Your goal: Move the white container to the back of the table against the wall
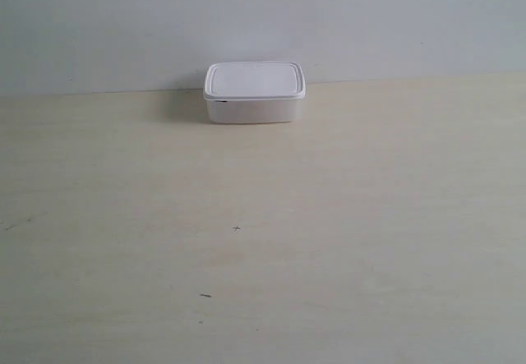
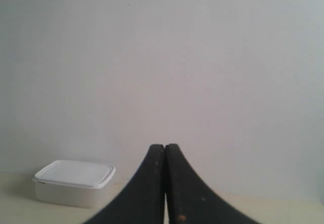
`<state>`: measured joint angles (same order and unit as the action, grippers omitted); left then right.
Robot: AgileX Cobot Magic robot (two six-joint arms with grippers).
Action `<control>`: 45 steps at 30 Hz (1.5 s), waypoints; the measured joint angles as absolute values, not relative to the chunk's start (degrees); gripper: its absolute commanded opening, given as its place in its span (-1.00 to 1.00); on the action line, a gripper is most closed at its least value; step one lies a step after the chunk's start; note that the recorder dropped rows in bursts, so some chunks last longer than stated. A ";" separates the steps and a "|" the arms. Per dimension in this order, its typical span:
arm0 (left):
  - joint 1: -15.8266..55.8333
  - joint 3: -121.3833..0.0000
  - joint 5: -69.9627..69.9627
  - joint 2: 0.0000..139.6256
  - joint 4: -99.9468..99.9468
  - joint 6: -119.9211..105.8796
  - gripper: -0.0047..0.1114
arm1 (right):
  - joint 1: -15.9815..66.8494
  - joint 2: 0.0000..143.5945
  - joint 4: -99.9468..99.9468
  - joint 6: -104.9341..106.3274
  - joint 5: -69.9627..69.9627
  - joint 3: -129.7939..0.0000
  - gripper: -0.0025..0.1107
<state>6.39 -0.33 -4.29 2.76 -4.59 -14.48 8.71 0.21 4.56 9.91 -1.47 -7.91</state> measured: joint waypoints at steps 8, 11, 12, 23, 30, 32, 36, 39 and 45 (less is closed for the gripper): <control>6.39 -0.20 -4.43 2.38 -4.08 -14.48 -0.92 | 8.71 0.31 -2.91 9.91 -2.10 -0.27 -0.96; 6.39 -0.20 -5.55 2.38 -4.08 -14.48 -0.92 | 8.71 0.31 -3.08 9.91 -3.72 -0.27 -0.96; 6.39 -0.20 -6.40 2.38 -4.08 -14.48 -0.92 | 8.71 0.31 -2.74 9.91 -3.87 -0.27 -0.96; 6.39 -0.20 -11.53 2.38 -4.08 -14.48 -0.92 | 8.71 0.31 4.05 9.91 -9.76 -0.27 -0.96; 6.39 -0.20 -13.51 2.38 -4.08 -14.48 -0.92 | 8.71 0.31 4.32 9.91 -10.73 -0.27 -0.96; 6.39 -0.20 -15.42 2.38 -4.08 -14.48 -0.92 | 8.71 0.31 4.32 9.91 -10.73 -0.27 -0.96; 6.39 -0.20 -19.19 2.38 -4.08 -14.48 -0.92 | 8.71 0.31 4.43 9.91 -10.73 -0.27 -0.96; 6.39 -0.20 -20.28 2.38 -4.08 -14.48 -0.92 | 8.71 0.31 4.43 9.91 -10.77 -0.27 -0.96; 6.39 -0.20 -20.94 2.38 -4.08 -14.48 -0.92 | 8.71 0.31 4.43 9.91 -10.86 -0.27 -0.96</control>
